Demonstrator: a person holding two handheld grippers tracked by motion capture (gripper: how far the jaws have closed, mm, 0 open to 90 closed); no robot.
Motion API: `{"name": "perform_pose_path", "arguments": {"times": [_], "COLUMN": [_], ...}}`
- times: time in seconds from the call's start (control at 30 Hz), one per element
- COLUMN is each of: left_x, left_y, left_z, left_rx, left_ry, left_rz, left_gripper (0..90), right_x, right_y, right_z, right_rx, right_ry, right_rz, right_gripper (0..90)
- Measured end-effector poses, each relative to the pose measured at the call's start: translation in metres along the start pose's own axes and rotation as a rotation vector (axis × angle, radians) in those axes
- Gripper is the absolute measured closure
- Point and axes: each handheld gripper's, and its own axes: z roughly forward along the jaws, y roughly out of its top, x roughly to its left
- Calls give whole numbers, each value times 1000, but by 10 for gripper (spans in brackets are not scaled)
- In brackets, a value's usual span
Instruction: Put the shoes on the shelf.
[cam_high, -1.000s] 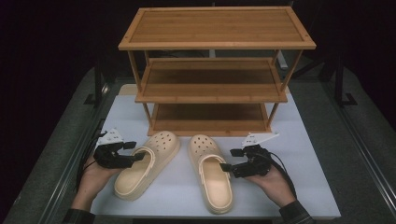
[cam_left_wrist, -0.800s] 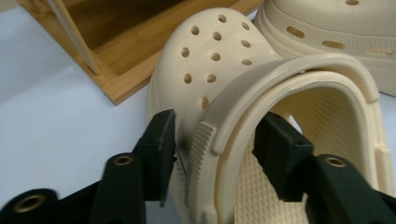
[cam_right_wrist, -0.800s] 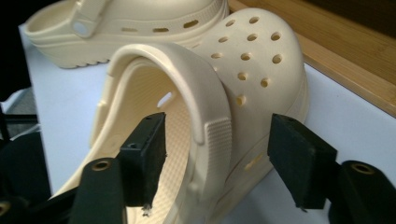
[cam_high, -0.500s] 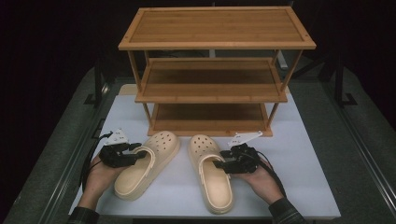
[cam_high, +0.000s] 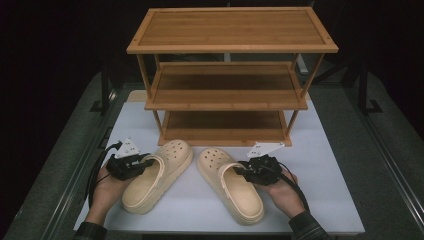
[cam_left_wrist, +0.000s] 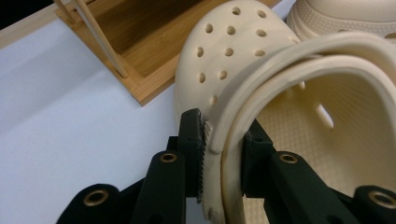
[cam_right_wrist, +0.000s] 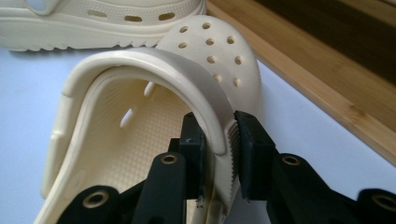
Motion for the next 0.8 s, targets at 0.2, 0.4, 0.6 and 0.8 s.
{"name": "perform_pose_path", "arguments": {"times": [0.2,0.4,0.6,0.8], "left_x": [-3,-14,-20,-28], "left_y": [4,14,23,39], "left_z": [-1,-1,0,10], "left_rx": [-24,-23,-27,-42], "left_ry": [-30,1,6,-10], "left_rz": [-24,-25,-19,-19], "left_gripper": [756,755,755,755], "right_x": [-4,-8,-19,-37], "right_y": [0,-2,-6,-6], "right_z": [-5,-20,-33,-44], "right_rx": [-18,-33,-53,-66], "right_ry": [-5,-36,-68,-107], "right_rz": [8,4,29,47], "right_gripper": [763,765,765,765]}}
